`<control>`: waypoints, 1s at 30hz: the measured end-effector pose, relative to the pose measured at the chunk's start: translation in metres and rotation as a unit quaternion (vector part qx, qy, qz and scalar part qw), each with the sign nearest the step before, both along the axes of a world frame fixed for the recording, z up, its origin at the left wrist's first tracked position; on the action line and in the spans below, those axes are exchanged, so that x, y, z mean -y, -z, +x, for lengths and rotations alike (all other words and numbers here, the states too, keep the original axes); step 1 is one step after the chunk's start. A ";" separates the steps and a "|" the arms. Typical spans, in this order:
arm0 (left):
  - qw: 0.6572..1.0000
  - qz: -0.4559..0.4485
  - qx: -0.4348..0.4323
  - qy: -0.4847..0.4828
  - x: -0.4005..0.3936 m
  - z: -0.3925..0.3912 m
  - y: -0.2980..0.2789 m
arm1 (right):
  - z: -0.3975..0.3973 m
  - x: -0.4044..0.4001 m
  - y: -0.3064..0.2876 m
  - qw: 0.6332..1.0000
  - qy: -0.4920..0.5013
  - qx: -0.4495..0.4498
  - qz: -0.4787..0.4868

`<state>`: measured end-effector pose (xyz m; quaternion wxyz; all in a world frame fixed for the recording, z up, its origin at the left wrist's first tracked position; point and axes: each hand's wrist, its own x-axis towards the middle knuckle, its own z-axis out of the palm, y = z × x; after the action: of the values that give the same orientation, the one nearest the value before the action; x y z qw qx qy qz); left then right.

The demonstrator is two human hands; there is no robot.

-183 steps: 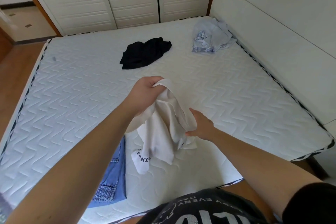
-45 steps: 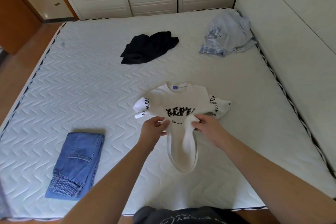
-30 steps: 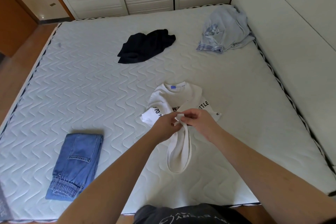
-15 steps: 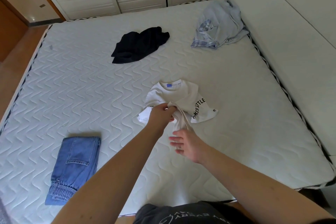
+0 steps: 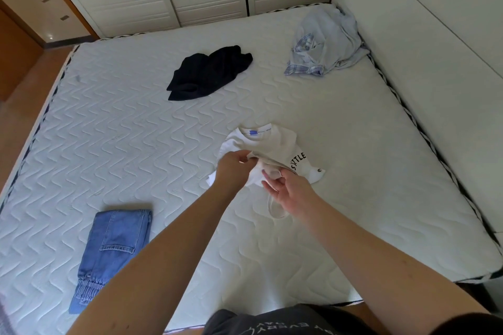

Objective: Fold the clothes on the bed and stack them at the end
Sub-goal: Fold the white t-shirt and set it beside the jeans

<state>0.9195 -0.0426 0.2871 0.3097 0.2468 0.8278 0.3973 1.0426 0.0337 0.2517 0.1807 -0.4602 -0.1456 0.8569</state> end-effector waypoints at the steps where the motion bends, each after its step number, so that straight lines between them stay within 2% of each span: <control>1: 1.000 -0.007 -0.001 -0.007 0.001 -0.005 -0.001 | 0.003 -0.002 0.000 1.000 0.008 0.017 -0.006; 3: 0.999 0.013 0.043 -0.026 0.004 -0.012 -0.001 | 0.012 -0.005 0.003 0.998 -0.009 0.058 -0.009; 5: 0.991 0.044 0.115 -0.055 0.010 -0.014 0.001 | 0.025 -0.006 0.009 0.995 -0.065 0.078 -0.003; 7: 0.984 0.062 0.150 -0.076 0.017 -0.015 0.009 | 0.040 -0.006 0.019 0.986 -0.137 0.092 0.024; 10: 0.979 0.082 0.174 -0.068 0.027 -0.014 0.022 | 0.063 -0.003 0.040 0.953 -0.237 0.158 0.101; 13: 0.967 0.101 0.217 -0.090 0.038 -0.017 0.034 | 0.088 0.007 0.069 0.909 -0.264 0.286 0.150; 15: 0.957 0.110 0.229 -0.138 0.048 -0.024 0.042 | 0.106 0.015 0.085 0.885 -0.261 0.361 0.138; 18: 0.957 0.096 0.179 -0.206 0.076 -0.044 0.056 | 0.127 0.027 0.096 0.864 -0.225 0.418 0.167; 26: 0.944 0.099 0.194 -0.246 0.168 -0.092 0.084 | 0.130 0.054 0.080 0.863 -0.134 0.380 0.306; 30: 0.946 0.086 0.181 -0.254 0.220 -0.116 0.095 | 0.131 0.053 0.066 0.839 -0.041 0.419 0.344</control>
<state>0.8030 -0.2625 0.1917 0.3211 -0.0219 0.7558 0.5702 1.1733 -0.0189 0.1856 0.2141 -0.6774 -0.5114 0.4836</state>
